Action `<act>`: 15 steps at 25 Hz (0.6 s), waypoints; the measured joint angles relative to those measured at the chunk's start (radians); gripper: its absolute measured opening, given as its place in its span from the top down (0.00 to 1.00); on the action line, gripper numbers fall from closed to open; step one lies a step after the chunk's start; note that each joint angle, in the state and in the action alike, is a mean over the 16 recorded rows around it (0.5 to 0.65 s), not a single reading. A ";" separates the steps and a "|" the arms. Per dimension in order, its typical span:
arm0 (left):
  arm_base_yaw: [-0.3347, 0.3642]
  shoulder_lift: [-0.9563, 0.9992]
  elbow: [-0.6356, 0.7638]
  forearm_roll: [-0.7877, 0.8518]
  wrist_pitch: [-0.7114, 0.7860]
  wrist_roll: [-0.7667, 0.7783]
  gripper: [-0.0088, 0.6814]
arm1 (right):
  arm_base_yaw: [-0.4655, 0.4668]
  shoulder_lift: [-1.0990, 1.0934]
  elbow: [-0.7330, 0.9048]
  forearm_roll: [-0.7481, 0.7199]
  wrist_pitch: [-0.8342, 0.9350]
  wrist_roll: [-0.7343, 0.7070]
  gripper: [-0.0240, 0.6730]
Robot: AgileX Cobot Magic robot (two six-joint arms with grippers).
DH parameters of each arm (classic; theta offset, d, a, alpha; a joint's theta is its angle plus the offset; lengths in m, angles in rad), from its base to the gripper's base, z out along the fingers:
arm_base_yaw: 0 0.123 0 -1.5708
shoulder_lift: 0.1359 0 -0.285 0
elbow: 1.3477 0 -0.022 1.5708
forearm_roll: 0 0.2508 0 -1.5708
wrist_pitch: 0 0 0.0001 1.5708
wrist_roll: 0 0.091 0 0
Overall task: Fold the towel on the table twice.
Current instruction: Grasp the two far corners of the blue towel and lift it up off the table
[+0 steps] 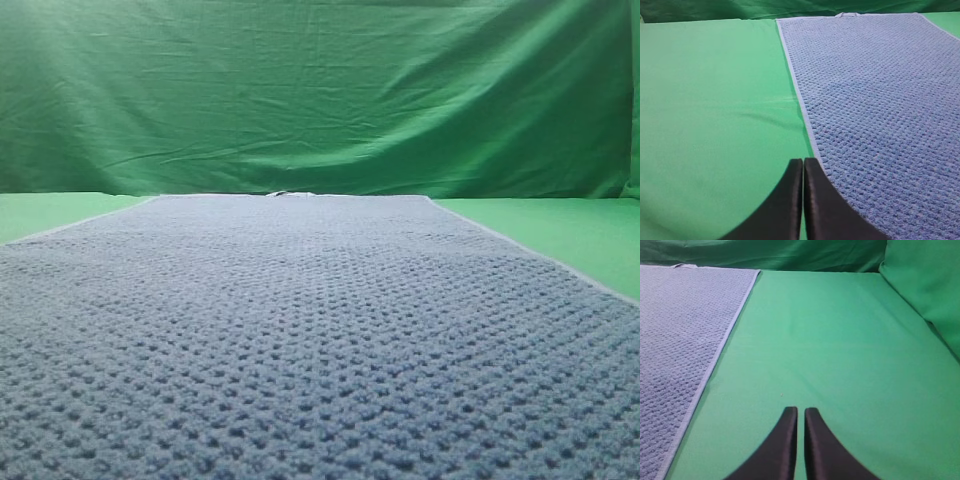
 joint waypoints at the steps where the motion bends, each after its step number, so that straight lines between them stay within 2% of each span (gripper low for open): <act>1: 0.000 0.000 0.000 0.000 0.000 0.000 0.99 | 0.000 0.000 0.000 0.000 0.000 0.000 0.97; 15: 0.000 0.000 0.000 0.000 0.000 0.000 0.99 | 0.000 0.000 0.000 0.000 0.000 0.000 0.97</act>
